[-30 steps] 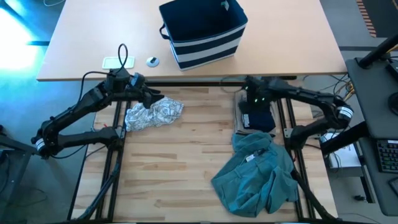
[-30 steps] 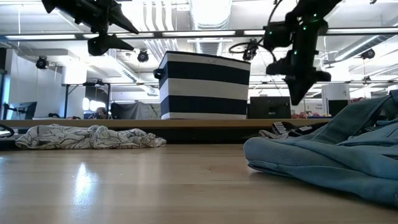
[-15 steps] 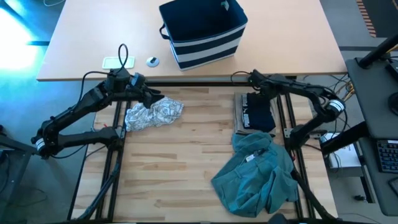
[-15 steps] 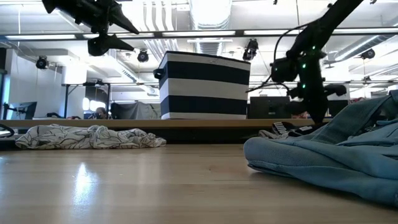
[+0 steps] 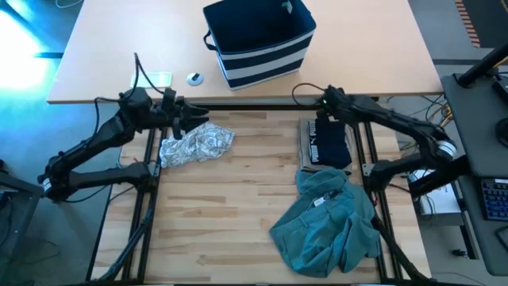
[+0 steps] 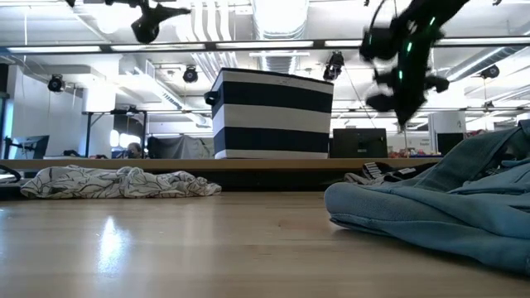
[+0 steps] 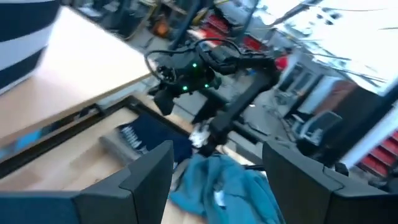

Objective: Fold Laundry from Bin
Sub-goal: Fold the blue pants

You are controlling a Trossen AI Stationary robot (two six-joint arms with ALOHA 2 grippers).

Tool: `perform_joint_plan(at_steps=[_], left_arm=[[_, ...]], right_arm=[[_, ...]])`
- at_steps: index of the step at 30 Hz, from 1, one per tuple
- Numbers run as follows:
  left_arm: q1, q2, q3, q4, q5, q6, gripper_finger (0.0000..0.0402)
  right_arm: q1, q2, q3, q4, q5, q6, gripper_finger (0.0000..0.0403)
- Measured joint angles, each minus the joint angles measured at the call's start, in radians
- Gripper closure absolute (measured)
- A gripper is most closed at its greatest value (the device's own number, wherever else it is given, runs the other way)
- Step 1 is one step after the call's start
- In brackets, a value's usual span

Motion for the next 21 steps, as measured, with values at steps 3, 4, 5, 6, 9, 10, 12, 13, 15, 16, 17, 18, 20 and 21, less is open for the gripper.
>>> perform_joint_plan(at_steps=[3,4,5,6,9,10,12,13,15,16,17,18,20,21], left_arm=[[-0.053,0.014,0.0,0.001,-0.009,-0.003,0.0171],[-0.07,0.022,0.0,-0.012,-0.017,-0.01,0.0171],[-0.087,0.032,0.0,-0.031,-0.027,-0.022,0.0171],[-0.104,0.043,0.0,-0.044,-0.03,-0.036,0.0171],[-0.152,0.075,0.0,-0.074,-0.057,-0.089,0.0171],[-0.168,0.086,0.0,-0.084,-0.073,-0.104,0.0171],[-0.191,0.11,0.0,-0.115,-0.118,-0.122,0.0171],[-0.199,0.12,0.0,-0.129,-0.135,-0.131,0.0171],[-0.211,0.141,0.0,-0.163,-0.151,-0.146,0.0171],[-0.217,0.152,0.0,-0.177,-0.152,-0.154,0.0171],[-0.225,0.163,0.0,-0.197,-0.154,-0.157,0.0171],[-0.233,0.175,0.0,-0.221,-0.155,-0.154,0.0171],[-0.258,0.198,0.0,-0.257,-0.171,-0.13,0.0171],[-0.273,0.211,0.0,-0.281,-0.188,-0.12,0.0171]], right_arm=[[0.138,-0.091,0.0,0.046,-0.003,-0.009,0.0394],[0.191,-0.116,0.0,0.069,-0.004,-0.021,0.0394],[0.244,-0.136,0.0,0.092,-0.005,-0.033,0.0394],[0.296,-0.152,0.0,0.116,-0.004,-0.04,0.0394],[0.442,-0.169,0.0,0.176,-0.002,-0.041,0.0394],[0.486,-0.169,-0.001,0.188,-0.002,-0.041,0.0394],[0.569,-0.163,-0.001,0.212,0.0,-0.041,0.0394],[0.611,-0.156,-0.001,0.225,0.0,-0.041,0.0394],[0.685,-0.142,-0.001,0.239,-0.001,-0.039,0.0394],[0.722,-0.134,-0.002,0.248,-0.003,-0.031,0.0394],[0.758,-0.13,-0.002,0.258,-0.006,-0.015,0.0394],[0.792,-0.127,-0.002,0.265,-0.006,0.008,0.0394],[0.858,-0.124,-0.002,0.276,-0.006,0.05,0.0394],[0.889,-0.124,-0.002,0.278,-0.006,0.078,0.0394]])
